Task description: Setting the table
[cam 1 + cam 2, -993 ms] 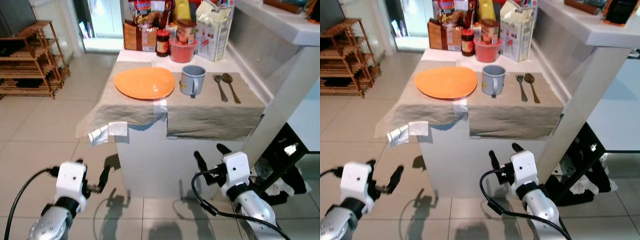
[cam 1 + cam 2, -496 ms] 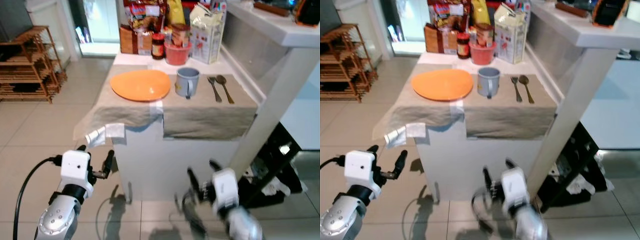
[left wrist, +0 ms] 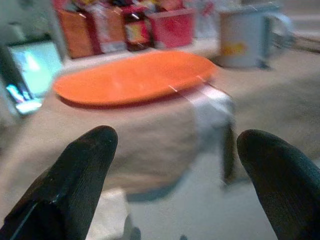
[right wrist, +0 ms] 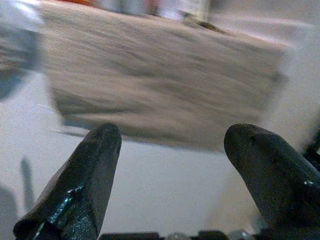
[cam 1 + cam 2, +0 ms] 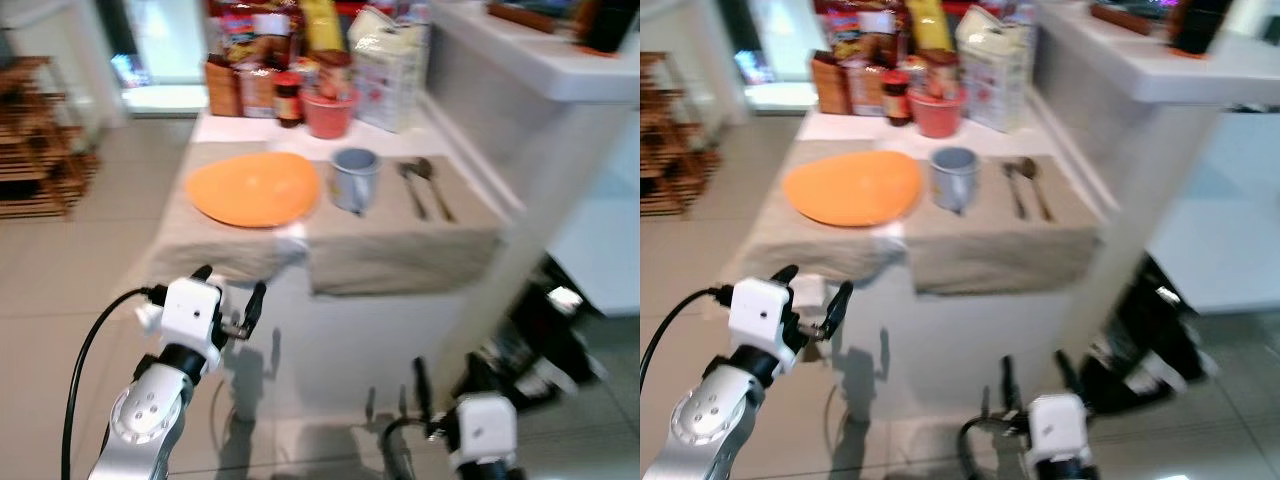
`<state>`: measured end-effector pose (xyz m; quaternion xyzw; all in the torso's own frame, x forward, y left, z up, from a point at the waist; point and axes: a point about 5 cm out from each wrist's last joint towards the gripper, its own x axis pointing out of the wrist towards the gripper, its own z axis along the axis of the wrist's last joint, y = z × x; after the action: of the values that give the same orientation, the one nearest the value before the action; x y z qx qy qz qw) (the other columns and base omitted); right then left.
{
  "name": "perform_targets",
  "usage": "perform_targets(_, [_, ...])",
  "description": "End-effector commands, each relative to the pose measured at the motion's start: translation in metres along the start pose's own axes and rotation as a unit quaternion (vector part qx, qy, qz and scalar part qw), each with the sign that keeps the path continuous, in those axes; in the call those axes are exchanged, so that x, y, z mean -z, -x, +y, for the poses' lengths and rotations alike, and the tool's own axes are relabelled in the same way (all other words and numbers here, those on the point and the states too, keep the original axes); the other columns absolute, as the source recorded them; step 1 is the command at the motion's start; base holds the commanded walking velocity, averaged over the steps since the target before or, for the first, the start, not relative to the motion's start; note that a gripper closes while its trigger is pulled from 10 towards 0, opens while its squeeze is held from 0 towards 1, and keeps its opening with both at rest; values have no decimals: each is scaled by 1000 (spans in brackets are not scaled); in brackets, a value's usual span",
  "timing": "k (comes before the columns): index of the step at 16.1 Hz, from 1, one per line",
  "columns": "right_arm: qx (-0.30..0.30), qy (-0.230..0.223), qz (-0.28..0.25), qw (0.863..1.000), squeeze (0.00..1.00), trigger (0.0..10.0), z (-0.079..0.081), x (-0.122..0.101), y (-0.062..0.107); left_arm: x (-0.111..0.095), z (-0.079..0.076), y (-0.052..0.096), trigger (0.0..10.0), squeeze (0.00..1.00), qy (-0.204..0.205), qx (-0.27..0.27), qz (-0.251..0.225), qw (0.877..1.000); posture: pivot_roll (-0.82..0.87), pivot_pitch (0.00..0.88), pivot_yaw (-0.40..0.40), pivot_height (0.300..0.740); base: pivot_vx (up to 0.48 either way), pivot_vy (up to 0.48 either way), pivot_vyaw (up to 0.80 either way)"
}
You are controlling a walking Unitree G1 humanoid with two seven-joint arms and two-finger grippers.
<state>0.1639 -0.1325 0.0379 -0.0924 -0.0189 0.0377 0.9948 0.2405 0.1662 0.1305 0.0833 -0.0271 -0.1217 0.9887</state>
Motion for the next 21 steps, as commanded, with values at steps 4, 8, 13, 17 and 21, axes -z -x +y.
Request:
perform_targets(4, [-9,6,-37,999,0,10000,9,-11,1,-18,-8,-2,10000,0,-18,15,-29,999,-1,0,-4,736,473,0,0])
perform_targets(8, [-1,13,-35,999,0,10000,-10,-13,-2,-34,-4,-13,10000,0,-39,15,-51,998,-14,0,0,736,120,0,0])
perform_targets(13, [14,18,-38,999,0,10000,-11,-14,10,-42,0,-24,10000,0,-44,24,-63,997,-45,0,25,736,0,0,0])
perform_targets(17, [82,25,-41,995,0,10000,-68,-45,-87,-42,-2,-29,10000,0,-40,33,-60,997,-42,0,35,736,0,0,0])
perform_targets(21, [101,2,-59,993,0,10000,-70,-68,-121,-41,1,-27,10000,0,-33,27,-57,997,-5,0,36,736,0,0,0])
